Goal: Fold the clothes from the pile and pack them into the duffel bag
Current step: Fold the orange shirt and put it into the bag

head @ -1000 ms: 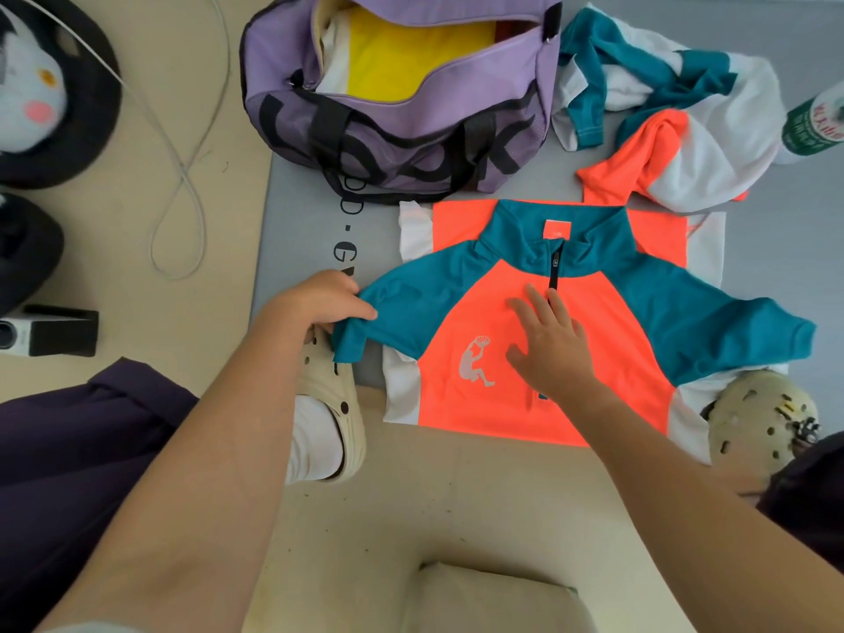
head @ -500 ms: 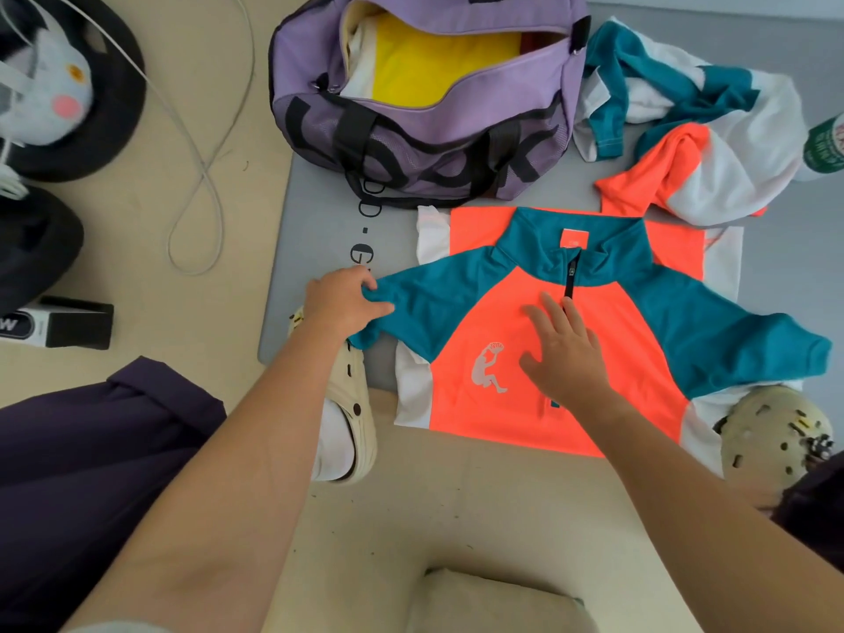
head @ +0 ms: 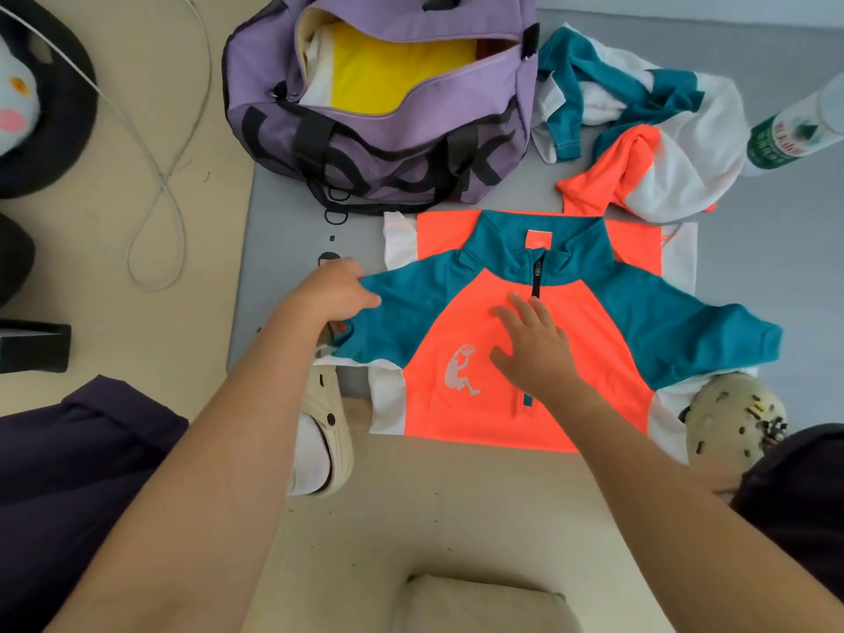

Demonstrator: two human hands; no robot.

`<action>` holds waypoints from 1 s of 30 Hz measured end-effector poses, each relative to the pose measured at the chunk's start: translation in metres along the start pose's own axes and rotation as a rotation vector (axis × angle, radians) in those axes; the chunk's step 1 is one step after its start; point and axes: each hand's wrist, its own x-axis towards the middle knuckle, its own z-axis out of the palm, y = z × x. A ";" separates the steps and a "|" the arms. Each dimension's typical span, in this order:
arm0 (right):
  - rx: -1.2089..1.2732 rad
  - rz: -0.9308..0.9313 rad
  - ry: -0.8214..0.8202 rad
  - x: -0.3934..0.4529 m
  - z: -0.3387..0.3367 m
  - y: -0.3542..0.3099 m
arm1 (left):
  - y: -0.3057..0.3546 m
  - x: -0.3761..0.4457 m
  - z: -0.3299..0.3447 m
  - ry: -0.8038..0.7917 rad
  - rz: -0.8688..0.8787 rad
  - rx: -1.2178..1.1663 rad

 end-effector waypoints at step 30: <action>0.970 0.493 -0.020 -0.003 0.013 0.009 | 0.011 0.033 0.099 0.356 -0.045 -0.293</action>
